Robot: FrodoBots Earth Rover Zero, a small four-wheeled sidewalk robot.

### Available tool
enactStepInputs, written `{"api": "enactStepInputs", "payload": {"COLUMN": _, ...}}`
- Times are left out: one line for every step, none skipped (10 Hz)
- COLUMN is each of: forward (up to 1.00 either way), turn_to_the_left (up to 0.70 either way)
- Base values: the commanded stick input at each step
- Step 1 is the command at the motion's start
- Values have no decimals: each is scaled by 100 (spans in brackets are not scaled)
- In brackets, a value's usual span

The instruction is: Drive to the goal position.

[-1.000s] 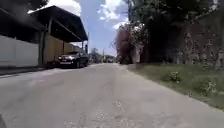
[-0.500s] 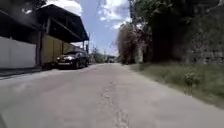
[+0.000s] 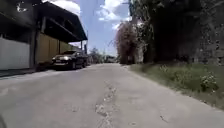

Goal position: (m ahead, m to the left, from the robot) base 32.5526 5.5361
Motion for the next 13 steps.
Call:
{"api": "enactStepInputs", "payload": {"forward": 100, "turn_to_the_left": 0}}
{"api": "enactStepInputs", "payload": {"forward": 100, "turn_to_the_left": 0}}
{"api": "enactStepInputs", "payload": {"forward": 100, "turn_to_the_left": 0}}
{"api": "enactStepInputs", "payload": {"forward": 100, "turn_to_the_left": 0}}
{"api": "enactStepInputs", "payload": {"forward": 100, "turn_to_the_left": 0}}
{"api": "enactStepInputs", "payload": {"forward": 100, "turn_to_the_left": 0}}
{"api": "enactStepInputs", "payload": {"forward": 100, "turn_to_the_left": -3}}
{"api": "enactStepInputs", "payload": {"forward": 100, "turn_to_the_left": -6}}
{"api": "enactStepInputs", "payload": {"forward": 100, "turn_to_the_left": -28}}
{"api": "enactStepInputs", "payload": {"forward": 100, "turn_to_the_left": -35}}
{"api": "enactStepInputs", "payload": {"forward": 100, "turn_to_the_left": -26}}
{"api": "enactStepInputs", "payload": {"forward": 100, "turn_to_the_left": -5}}
{"api": "enactStepInputs", "payload": {"forward": 100, "turn_to_the_left": -2}}
